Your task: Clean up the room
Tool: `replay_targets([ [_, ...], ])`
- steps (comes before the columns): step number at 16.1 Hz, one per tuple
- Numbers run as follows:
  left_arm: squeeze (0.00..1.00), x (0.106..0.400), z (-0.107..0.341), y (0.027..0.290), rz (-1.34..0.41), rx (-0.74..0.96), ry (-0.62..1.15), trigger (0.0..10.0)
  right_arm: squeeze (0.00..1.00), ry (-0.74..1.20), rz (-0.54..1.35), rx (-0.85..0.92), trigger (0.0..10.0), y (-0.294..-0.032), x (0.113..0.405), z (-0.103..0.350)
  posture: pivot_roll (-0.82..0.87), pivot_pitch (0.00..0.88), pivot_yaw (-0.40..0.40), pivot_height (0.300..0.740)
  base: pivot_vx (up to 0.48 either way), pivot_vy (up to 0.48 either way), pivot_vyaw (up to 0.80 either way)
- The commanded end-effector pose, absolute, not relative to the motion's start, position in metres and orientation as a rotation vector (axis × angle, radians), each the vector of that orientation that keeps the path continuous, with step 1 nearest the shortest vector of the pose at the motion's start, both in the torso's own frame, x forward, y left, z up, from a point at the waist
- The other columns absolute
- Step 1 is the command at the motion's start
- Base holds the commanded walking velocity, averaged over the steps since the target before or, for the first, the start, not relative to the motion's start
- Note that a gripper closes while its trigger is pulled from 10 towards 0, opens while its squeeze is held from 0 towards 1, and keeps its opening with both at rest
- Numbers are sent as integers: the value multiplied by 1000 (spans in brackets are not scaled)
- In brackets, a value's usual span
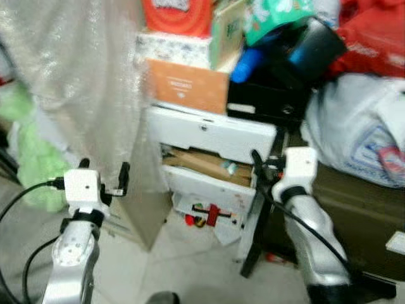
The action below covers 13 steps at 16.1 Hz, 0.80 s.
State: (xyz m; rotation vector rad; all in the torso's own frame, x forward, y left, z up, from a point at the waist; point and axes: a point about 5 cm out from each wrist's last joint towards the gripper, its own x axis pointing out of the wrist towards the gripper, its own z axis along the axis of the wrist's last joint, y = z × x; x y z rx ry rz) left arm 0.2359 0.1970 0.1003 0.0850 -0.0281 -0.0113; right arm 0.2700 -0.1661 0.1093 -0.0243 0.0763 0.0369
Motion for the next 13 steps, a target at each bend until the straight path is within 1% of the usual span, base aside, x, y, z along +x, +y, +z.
replay_targets([
  [1,0,234,99,194,-39,100,-21,10000,0,71,-16,-21,10000,-177,264,111,-140,0,63,740,0,0,0],
  [3,0,235,96,192,-69,79,-3,10000,0,113,-74,-36,10000,-193,236,103,-174,0,83,740,0,0,0],
  [4,0,236,96,192,-68,77,-1,10000,0,117,-77,-38,10000,-194,234,102,-179,0,78,740,0,0,0],
  [5,0,237,97,191,-66,80,-4,10000,0,115,-78,-42,10000,-193,236,104,-176,0,71,740,0,0,0],
  [6,0,239,100,190,-49,65,-16,10000,0,98,-52,-51,10000,-188,243,109,-163,0,44,740,0,0,0],
  [7,0,239,103,189,-39,63,-25,10000,0,90,-33,-54,10000,-184,247,111,-160,0,39,740,0,0,0],
  [9,0,233,104,195,-18,74,-31,10000,0,83,-9,-51,10000,-177,255,113,-139,0,33,740,0,0,0],
  [10,0,224,100,202,9,69,-19,10000,0,74,17,-40,10000,-171,262,114,-139,0,33,740,0,0,0],
  [11,0,218,97,203,18,69,-6,10000,0,69,31,-38,10000,-168,264,115,-122,0,37,740,0,0,0],
  [13,0,216,93,195,6,61,9,10000,0,69,51,-47,10000,-163,268,115,-120,0,36,740,0,0,800],
])
